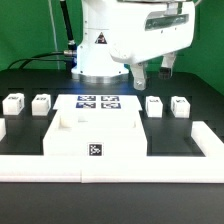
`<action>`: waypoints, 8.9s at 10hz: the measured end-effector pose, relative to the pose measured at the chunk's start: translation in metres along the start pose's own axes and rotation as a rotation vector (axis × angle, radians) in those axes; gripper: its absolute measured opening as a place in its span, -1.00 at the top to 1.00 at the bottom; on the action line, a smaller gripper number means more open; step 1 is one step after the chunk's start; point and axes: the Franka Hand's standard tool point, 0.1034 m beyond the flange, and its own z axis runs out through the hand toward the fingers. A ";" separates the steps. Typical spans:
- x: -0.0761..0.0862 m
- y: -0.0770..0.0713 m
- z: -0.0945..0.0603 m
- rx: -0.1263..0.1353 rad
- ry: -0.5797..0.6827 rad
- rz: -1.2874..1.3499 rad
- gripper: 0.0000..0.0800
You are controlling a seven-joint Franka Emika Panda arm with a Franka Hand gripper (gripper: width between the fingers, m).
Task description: Assemble square table
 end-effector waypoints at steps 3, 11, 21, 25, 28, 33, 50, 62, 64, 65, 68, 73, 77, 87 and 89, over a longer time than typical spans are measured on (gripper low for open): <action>0.000 0.000 0.000 0.000 0.000 0.000 -0.62; -0.015 -0.004 0.005 0.001 -0.002 -0.123 -0.62; -0.153 -0.043 0.109 0.066 0.023 -0.697 -0.62; -0.154 -0.043 0.110 0.069 0.022 -0.698 0.37; -0.153 -0.042 0.109 0.065 0.022 -0.696 0.85; -0.153 -0.042 0.109 0.065 0.022 -0.696 0.85; -0.044 -0.057 0.109 0.032 0.054 -0.643 0.20; -0.031 -0.070 0.079 0.001 0.051 -0.467 -0.62; -0.024 -0.089 0.060 -0.008 0.044 -0.320 -0.62; -0.019 -0.099 0.052 -0.001 0.030 -0.185 -0.62; -0.005 -0.114 0.045 -0.007 0.042 0.048 -0.62; -0.003 -0.115 0.048 0.018 0.063 0.412 -0.62; 0.026 -0.174 0.057 0.064 0.038 0.838 -0.62; -0.006 -0.197 0.080 0.227 -0.485 0.839 -0.62; -0.011 -0.199 0.079 0.264 -0.607 0.825 -0.62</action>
Offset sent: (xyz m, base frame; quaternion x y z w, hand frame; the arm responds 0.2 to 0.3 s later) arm 0.0000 0.0000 0.0000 0.0000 0.0000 0.0000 1.0000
